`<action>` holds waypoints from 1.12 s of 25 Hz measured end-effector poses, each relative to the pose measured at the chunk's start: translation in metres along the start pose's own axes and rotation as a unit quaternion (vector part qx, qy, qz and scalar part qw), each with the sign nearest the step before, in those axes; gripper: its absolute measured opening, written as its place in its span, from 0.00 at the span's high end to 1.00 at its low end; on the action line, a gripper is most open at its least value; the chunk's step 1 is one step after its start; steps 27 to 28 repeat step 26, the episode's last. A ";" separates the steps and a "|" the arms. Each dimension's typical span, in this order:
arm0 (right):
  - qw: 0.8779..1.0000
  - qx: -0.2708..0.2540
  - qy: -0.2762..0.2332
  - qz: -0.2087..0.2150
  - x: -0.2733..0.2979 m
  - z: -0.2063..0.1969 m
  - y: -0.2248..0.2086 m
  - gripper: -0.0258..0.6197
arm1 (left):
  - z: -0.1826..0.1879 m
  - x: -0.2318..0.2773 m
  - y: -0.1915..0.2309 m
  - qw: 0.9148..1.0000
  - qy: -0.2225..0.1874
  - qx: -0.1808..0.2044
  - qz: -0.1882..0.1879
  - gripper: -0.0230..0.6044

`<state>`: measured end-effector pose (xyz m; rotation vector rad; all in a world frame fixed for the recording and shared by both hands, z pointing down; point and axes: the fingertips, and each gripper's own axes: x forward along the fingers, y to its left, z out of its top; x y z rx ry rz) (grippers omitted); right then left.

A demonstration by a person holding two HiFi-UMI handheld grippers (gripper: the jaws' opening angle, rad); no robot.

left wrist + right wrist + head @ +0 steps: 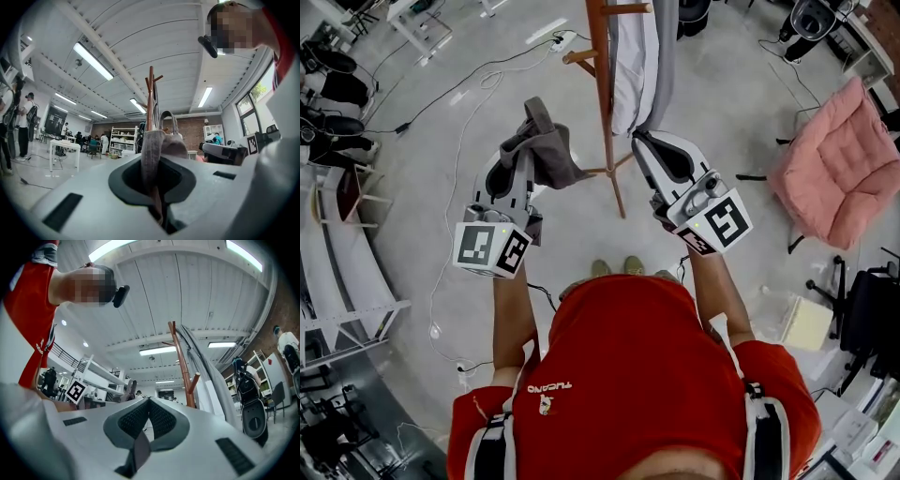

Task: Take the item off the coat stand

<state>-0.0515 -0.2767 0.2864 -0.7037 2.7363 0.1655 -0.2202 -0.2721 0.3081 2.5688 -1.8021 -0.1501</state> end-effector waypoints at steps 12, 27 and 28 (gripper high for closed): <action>1.000 -0.014 0.000 -0.011 -0.006 0.006 -0.007 0.92 | 0.000 0.003 -0.004 1.000 -0.002 -0.002 -0.005 0.93; 1.000 -0.012 0.005 -0.005 -0.006 0.000 -0.016 0.92 | -0.007 0.010 0.001 1.000 0.004 -0.002 0.003 0.93; 1.000 -0.012 0.005 -0.005 -0.006 0.000 -0.016 0.92 | -0.007 0.010 0.001 1.000 0.004 -0.002 0.003 0.93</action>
